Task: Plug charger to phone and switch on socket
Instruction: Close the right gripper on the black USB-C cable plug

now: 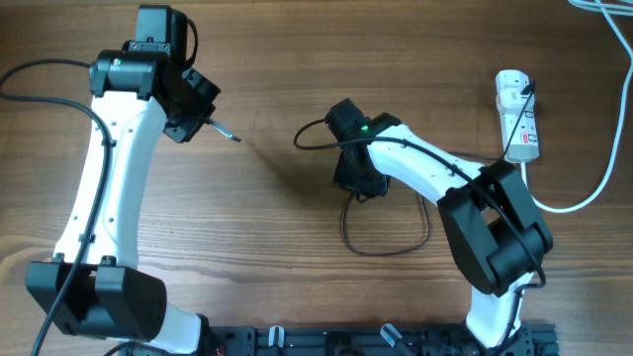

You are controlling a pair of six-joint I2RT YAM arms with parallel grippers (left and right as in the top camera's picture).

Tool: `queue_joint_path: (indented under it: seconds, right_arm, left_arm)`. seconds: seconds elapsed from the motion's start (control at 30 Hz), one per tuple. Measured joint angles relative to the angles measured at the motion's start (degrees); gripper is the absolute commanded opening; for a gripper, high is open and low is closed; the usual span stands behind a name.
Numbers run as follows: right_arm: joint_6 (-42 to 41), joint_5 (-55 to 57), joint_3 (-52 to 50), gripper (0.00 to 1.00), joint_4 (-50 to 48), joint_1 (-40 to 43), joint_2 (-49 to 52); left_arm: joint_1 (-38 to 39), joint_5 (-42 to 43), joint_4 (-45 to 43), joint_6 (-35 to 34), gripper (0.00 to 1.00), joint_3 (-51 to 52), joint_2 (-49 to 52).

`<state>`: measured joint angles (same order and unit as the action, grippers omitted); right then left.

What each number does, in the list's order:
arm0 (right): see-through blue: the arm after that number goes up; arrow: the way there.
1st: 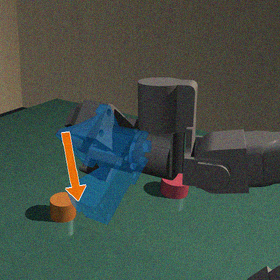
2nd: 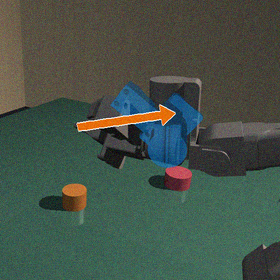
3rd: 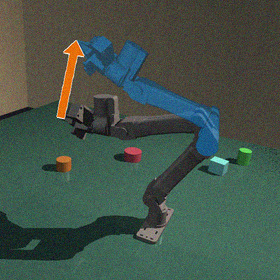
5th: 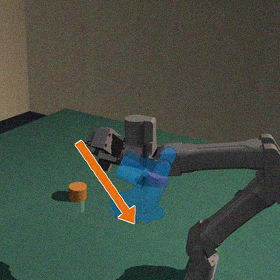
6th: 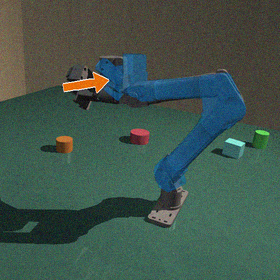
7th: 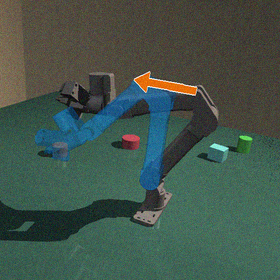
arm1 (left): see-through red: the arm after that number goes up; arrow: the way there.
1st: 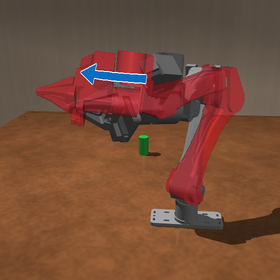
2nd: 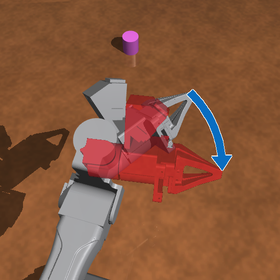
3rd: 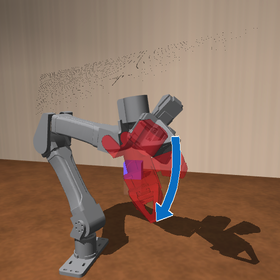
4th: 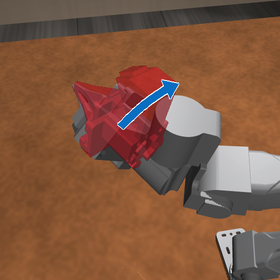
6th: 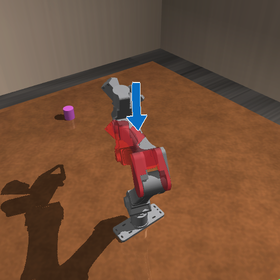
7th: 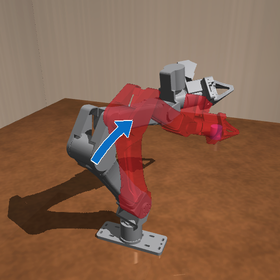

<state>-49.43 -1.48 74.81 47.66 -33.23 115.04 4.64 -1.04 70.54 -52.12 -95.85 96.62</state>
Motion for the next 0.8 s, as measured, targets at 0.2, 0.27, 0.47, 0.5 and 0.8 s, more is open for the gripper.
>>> queue_joint_path:
  seconds: [0.2,0.27,0.47,0.5,0.8]
  right_arm:
    - [0.0,0.0,0.0,0.19,-0.1,0.0,0.0]
    - [0.0,0.0,0.0,0.18,-0.2,0.0,0.0]
    - [0.0,0.0,0.0,0.13,-0.2,0.0,0.0]
    - [0.0,0.0,0.0,0.1,-0.2,0.0,0.0]
    - [-0.2,-0.2,0.0,0.04,-0.2,0.0,0.0]
  left_arm:
    - [0.0,0.0,0.0,0.0,0.04,0.0,0.0]
    - [0.0,0.0,0.0,0.0,0.04,0.0,0.0]
    - [0.0,0.0,0.0,0.0,0.04,0.0,0.0]
    - [0.0,0.0,0.0,0.0,0.04,0.0,0.0]
    - [0.0,0.0,0.0,0.0,0.04,0.0,0.0]
